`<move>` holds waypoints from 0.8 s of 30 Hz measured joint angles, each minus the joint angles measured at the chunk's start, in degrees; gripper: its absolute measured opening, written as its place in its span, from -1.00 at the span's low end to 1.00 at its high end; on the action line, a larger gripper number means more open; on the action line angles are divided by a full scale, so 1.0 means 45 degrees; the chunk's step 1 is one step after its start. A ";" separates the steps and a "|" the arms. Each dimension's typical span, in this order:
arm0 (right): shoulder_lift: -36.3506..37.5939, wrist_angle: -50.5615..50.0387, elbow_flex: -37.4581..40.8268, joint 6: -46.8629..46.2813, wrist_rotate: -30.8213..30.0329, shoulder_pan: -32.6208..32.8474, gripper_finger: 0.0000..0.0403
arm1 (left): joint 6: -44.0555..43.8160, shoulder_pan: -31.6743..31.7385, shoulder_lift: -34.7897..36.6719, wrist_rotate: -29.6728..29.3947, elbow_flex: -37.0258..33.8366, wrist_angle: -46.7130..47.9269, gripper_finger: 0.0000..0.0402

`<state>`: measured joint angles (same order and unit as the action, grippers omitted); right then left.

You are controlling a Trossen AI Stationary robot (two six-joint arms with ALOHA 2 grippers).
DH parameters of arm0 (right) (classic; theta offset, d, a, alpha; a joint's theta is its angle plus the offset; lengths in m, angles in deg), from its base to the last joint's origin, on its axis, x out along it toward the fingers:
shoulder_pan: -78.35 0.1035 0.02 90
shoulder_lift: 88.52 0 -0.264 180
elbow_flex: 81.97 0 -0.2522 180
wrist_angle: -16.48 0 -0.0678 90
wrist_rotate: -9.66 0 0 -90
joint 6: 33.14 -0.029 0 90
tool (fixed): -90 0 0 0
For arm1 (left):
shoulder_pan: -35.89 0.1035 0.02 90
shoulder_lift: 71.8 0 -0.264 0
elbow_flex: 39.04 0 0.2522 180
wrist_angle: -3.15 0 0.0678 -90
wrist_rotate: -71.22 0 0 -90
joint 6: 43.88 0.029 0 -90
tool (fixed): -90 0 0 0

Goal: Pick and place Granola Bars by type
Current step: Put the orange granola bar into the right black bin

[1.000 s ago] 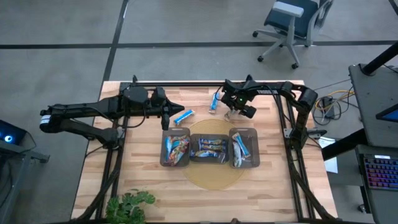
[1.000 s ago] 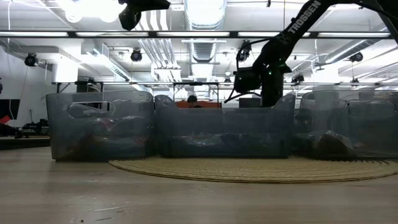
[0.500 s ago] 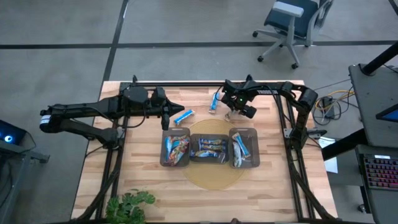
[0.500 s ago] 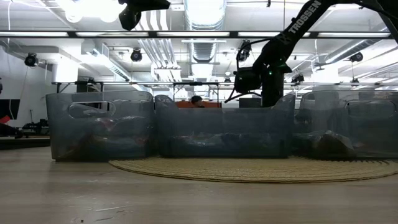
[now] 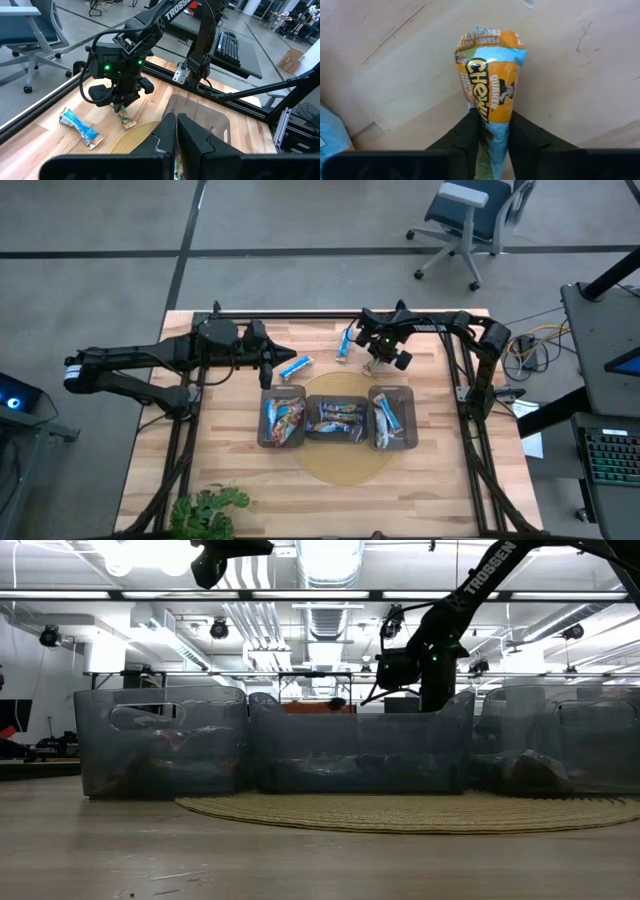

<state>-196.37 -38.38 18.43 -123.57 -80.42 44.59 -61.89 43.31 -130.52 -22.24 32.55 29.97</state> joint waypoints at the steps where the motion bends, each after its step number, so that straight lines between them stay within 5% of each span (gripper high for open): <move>1: 0.0000 0.0019 0.0000 0.0029 -0.0005 0.0000 -0.63 | 0.0004 0.0000 0.0000 -0.0001 0.0000 0.0000 -1.00; 24: 0.0347 0.0115 -0.0157 0.0450 -0.0317 0.0000 -0.79 | 0.0004 0.0000 -0.0005 -0.0001 0.0000 0.0000 -1.00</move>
<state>-194.81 -37.86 17.72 -121.55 -81.85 44.59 -61.88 43.31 -130.54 -22.24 32.55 29.97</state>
